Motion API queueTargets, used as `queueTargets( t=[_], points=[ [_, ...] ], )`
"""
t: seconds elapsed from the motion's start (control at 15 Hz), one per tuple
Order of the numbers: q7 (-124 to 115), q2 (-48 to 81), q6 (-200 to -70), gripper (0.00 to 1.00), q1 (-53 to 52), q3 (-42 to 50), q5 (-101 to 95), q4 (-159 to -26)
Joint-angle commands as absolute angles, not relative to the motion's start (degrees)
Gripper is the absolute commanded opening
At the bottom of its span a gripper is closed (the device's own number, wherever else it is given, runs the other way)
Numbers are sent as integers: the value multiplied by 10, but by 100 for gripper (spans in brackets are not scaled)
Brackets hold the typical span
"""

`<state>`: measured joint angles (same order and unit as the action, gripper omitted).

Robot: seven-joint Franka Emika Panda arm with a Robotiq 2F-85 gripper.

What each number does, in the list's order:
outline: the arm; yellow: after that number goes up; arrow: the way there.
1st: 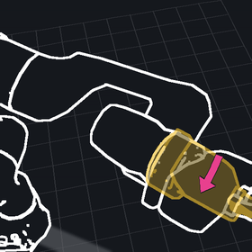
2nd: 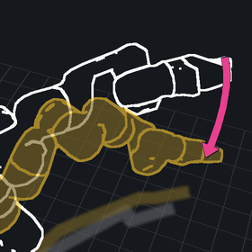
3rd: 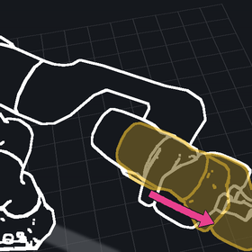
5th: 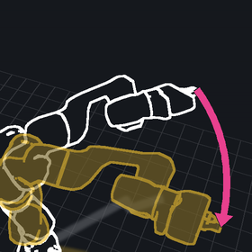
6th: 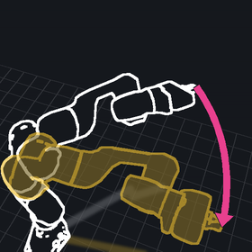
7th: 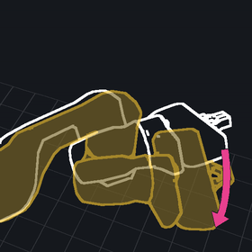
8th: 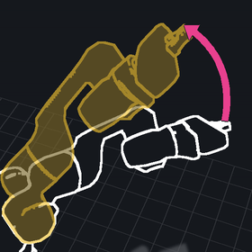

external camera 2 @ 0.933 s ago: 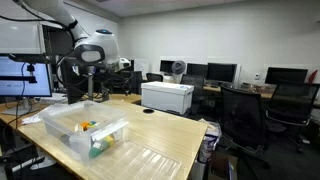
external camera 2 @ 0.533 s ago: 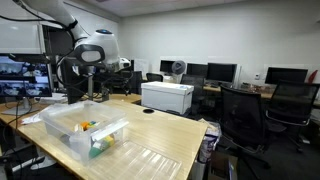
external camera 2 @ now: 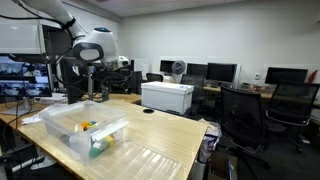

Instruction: Remove the wooden toy block from the box, then the blue toy block and the white cup from the box

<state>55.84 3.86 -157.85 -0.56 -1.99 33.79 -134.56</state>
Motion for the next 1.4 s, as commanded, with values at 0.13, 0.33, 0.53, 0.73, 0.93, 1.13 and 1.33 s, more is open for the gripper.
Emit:
queueTargets(
  t=[0.13,0.33,0.53,0.73,0.93,1.13,1.33],
  points=[
    [592,-89,-1535,100,-1,-15,345,-1438],
    [586,-92,-1515,100,-25,14,332,-1439],
    [594,-124,-1506,100,-30,26,329,-1463],
    [593,-123,-1518,100,-32,25,334,-1465],
    [604,-154,-1511,100,-40,34,329,-1494],
    [588,-214,-1482,100,-41,43,302,-1556],
    [564,-246,-1490,100,-37,52,273,-1593]
  ],
)
